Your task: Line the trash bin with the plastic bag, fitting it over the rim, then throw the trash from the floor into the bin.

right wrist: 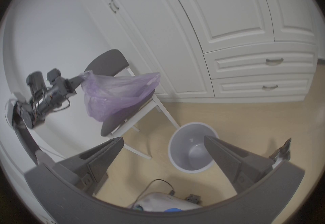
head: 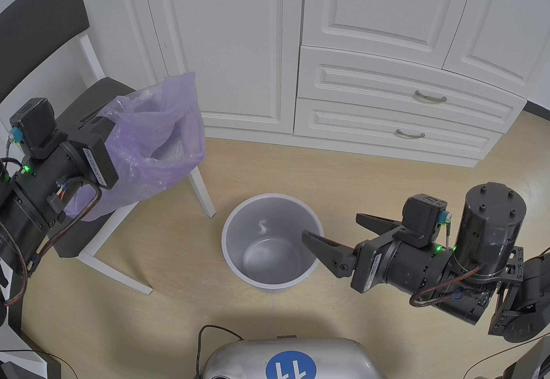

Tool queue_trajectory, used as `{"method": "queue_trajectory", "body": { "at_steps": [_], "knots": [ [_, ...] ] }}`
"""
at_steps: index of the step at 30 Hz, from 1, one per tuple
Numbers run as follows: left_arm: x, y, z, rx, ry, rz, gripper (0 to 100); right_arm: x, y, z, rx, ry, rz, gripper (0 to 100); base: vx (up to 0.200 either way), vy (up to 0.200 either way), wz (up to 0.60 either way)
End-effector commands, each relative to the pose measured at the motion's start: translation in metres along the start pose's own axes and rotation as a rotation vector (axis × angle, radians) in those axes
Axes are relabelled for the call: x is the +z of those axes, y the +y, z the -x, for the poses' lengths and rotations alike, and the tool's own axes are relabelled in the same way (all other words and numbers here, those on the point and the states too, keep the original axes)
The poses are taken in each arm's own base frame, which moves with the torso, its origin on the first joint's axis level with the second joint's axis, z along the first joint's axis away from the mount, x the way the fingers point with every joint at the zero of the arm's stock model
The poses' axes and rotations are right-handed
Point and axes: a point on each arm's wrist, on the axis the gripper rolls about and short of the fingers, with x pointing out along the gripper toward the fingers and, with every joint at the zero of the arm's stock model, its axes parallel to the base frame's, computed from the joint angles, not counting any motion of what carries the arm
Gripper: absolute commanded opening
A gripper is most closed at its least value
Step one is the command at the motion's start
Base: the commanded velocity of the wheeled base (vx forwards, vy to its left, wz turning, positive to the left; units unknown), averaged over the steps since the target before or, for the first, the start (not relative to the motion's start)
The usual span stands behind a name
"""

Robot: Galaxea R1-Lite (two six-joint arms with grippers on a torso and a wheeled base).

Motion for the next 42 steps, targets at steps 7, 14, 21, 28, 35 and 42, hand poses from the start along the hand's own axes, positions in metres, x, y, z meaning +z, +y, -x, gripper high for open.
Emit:
{"method": "queue_trajectory", "body": {
  "at_steps": [7, 14, 21, 28, 35, 42],
  "knots": [
    [0.011, -0.013, 0.029, -0.113, -0.057, 0.005, 0, -0.005, 0.002, -0.016, 0.048, -0.003, -0.08, 100, 0.0, 0.0, 0.0],
    [0.011, -0.023, 0.054, -0.236, -0.081, -0.032, 0, -0.004, 0.003, -0.018, 0.052, -0.004, -0.11, 100, 0.0, 0.0, 0.0],
    [0.009, -0.03, 0.071, -0.329, -0.097, -0.056, 0, -0.012, 0.003, -0.026, 0.042, 0.024, -0.106, 100, 0.0, 0.0, 0.0],
    [0.009, -0.03, 0.076, -0.356, -0.106, -0.06, 0, -0.022, 0.001, -0.037, 0.041, 0.011, -0.114, 100, 0.0, 0.0, 0.0],
    [0.006, -0.031, 0.076, -0.384, -0.107, -0.074, 0, -0.035, -0.003, -0.047, 0.025, 0.034, -0.109, 100, 0.0, 0.0, 0.0],
    [0.009, -0.033, 0.076, -0.394, -0.116, -0.066, 0, -0.066, -0.008, -0.068, -0.009, 0.122, -0.093, 100, 0.0, 0.0, 0.0]
  ]
}}
